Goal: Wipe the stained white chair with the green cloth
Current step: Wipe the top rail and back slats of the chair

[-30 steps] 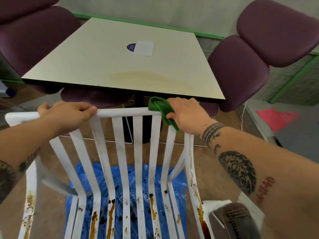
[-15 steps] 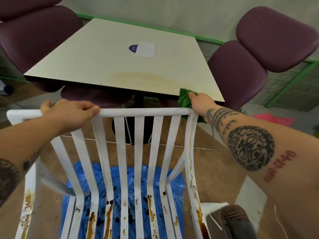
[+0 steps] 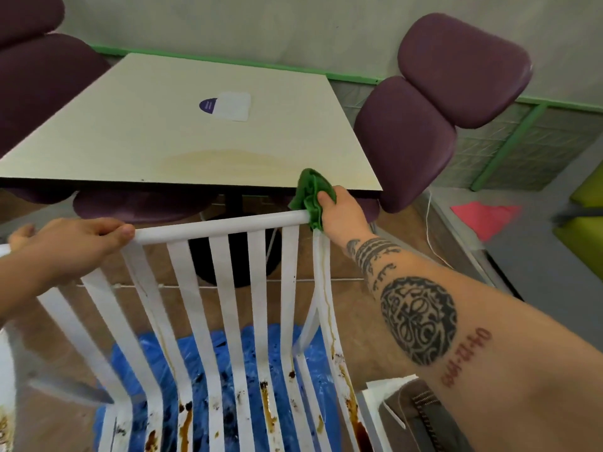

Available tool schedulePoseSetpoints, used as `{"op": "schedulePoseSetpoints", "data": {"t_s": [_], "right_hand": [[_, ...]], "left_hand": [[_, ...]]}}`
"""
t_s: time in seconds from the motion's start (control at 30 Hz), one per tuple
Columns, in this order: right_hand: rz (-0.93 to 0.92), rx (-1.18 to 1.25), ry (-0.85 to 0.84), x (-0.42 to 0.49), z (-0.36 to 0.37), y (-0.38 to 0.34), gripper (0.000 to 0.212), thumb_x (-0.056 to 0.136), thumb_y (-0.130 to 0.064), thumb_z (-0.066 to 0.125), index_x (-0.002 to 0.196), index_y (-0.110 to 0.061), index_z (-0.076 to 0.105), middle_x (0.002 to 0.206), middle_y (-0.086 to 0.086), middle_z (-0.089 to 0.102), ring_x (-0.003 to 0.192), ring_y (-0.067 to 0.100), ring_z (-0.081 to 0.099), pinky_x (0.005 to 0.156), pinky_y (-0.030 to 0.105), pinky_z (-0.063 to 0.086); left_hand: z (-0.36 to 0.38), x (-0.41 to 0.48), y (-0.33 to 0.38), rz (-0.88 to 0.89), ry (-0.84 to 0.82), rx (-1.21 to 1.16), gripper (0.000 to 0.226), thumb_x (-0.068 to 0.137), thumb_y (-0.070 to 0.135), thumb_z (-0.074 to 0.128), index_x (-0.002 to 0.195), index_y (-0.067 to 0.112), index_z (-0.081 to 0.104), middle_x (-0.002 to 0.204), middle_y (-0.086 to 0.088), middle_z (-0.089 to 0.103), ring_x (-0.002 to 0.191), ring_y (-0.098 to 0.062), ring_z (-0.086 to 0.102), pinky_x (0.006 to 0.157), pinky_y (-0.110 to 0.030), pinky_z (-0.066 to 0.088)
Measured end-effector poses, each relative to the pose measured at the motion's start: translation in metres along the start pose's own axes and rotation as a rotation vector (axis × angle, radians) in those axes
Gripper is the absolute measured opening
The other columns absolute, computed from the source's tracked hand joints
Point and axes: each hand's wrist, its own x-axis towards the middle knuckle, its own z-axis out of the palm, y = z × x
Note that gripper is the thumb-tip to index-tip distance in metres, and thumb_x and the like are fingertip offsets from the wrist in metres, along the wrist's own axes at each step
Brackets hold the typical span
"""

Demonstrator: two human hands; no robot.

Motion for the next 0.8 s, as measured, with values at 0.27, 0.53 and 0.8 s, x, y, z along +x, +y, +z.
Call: {"op": "schedulePoseSetpoints", "data": {"t_s": [0.27, 0.53, 0.8], "right_hand": [[0.13, 0.167, 0.33, -0.074, -0.011, 0.013, 0.019, 0.103, -0.037, 0.052, 0.111, -0.02, 0.057, 0.089, -0.013, 0.059, 0.081, 0.008, 0.059, 0.058, 0.02, 0.039], [0.255, 0.337, 0.225, -0.128, 0.069, 0.021, 0.027, 0.102, -0.04, 0.055, 0.115, -0.02, 0.069, 0.093, -0.006, 0.071, 0.086, 0.01, 0.069, 0.077, 0.034, 0.062], [0.531, 0.816, 0.41, -0.069, 0.078, -0.025, 0.018, 0.102, -0.031, 0.06, 0.109, -0.018, 0.071, 0.093, 0.002, 0.07, 0.082, 0.018, 0.068, 0.066, 0.029, 0.054]], "left_hand": [[-0.02, -0.011, 0.042, 0.038, -0.132, -0.021, 0.038, 0.093, 0.069, 0.048, 0.116, 0.047, 0.067, 0.133, -0.006, 0.064, 0.127, -0.034, 0.054, 0.116, -0.049, 0.032], [0.022, -0.049, 0.196, 0.31, -0.117, 0.101, 0.043, 0.103, 0.059, 0.029, 0.142, 0.051, 0.046, 0.142, 0.012, 0.056, 0.133, -0.027, 0.048, 0.115, -0.056, 0.022], [0.037, -0.059, 0.198, 0.294, -0.017, 0.261, 0.044, 0.102, 0.063, 0.021, 0.137, 0.054, 0.045, 0.079, 0.016, 0.053, 0.087, -0.017, 0.048, 0.092, -0.044, 0.032]]}}
